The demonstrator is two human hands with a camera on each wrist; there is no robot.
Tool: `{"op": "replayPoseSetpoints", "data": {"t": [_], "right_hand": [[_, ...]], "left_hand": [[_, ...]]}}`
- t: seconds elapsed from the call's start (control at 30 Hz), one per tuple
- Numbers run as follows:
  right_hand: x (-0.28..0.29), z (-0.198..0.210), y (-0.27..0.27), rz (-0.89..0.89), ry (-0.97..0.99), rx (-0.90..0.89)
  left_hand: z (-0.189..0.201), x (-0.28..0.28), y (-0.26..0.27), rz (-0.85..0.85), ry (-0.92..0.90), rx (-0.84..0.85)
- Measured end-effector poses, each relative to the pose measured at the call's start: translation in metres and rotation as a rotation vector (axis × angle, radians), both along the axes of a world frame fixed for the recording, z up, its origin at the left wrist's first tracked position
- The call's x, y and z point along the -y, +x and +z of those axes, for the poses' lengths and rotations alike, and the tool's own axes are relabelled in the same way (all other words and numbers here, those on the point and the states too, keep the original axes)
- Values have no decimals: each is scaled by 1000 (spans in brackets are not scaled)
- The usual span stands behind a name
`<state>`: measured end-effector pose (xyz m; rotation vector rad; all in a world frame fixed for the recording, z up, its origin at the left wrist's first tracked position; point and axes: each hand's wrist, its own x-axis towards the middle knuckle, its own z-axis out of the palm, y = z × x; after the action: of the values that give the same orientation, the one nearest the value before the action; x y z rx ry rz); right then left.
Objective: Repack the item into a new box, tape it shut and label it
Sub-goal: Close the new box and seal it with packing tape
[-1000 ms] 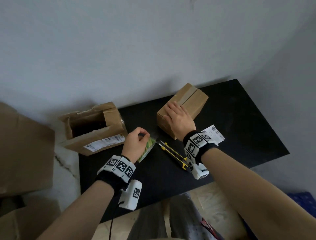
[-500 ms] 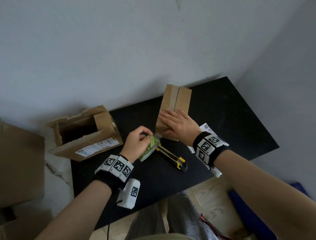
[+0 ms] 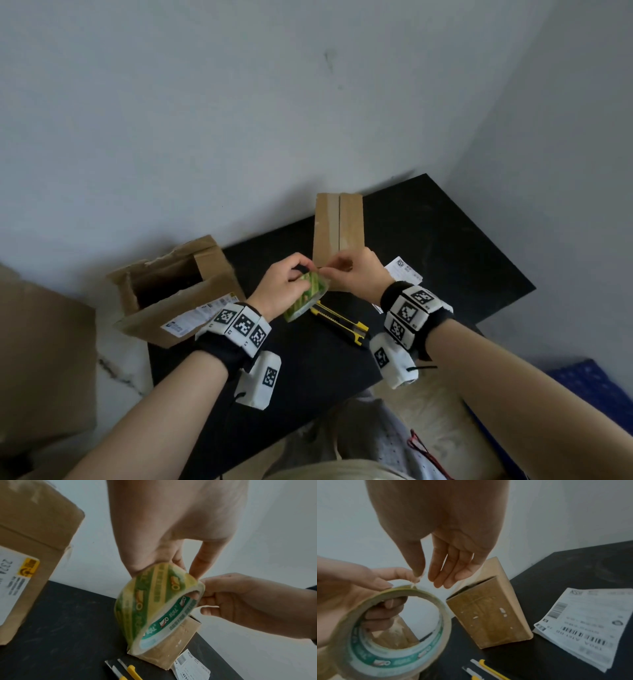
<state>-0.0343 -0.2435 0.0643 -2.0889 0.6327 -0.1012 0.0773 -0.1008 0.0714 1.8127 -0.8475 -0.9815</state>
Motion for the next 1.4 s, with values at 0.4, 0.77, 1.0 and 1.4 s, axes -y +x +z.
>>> {"op": "replayPoseSetpoints", "data": {"t": [0.4, 0.77, 1.0, 1.4], "right_hand": [[-1, 3, -27, -415, 255, 50], [6, -7, -45, -647, 476, 129], [17, -9, -36, -682, 473, 43], [24, -25, -34, -718, 431, -40]], "left_hand": [[15, 7, 13, -174, 67, -45], [-4, 23, 36, -60, 289, 554], [-9, 35, 39, -51, 258, 587], [-20, 45, 39, -45, 303, 503]]}}
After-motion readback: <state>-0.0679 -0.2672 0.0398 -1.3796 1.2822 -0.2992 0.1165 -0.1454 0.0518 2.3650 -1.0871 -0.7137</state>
